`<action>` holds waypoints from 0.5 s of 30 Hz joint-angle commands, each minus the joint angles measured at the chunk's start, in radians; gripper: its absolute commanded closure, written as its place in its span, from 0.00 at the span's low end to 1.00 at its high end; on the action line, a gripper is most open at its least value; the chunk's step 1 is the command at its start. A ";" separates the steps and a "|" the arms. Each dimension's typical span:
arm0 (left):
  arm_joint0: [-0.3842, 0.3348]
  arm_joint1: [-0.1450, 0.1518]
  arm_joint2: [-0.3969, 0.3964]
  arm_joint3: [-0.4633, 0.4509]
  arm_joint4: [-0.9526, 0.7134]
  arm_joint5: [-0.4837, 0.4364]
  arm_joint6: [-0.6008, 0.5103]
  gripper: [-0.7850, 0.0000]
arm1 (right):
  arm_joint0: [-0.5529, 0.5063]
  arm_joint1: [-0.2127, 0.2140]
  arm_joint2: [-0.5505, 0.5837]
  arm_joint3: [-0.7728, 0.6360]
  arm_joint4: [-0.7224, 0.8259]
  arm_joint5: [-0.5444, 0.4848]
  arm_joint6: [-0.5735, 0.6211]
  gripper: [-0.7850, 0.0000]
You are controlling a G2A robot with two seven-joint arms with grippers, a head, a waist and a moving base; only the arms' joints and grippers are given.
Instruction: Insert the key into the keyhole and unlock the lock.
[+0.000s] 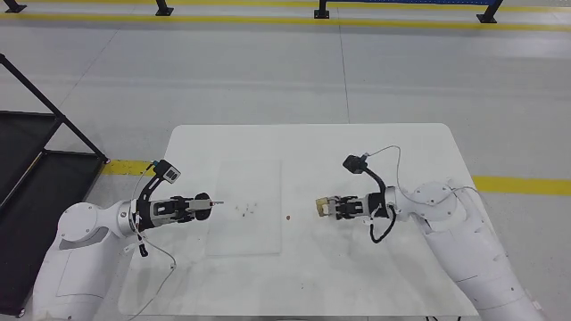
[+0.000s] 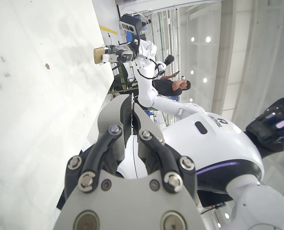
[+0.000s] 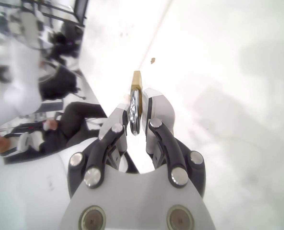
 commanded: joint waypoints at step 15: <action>0.000 0.000 0.000 0.000 0.000 0.000 0.000 1.00 | -0.015 0.000 0.018 0.039 0.139 -0.039 0.021 1.00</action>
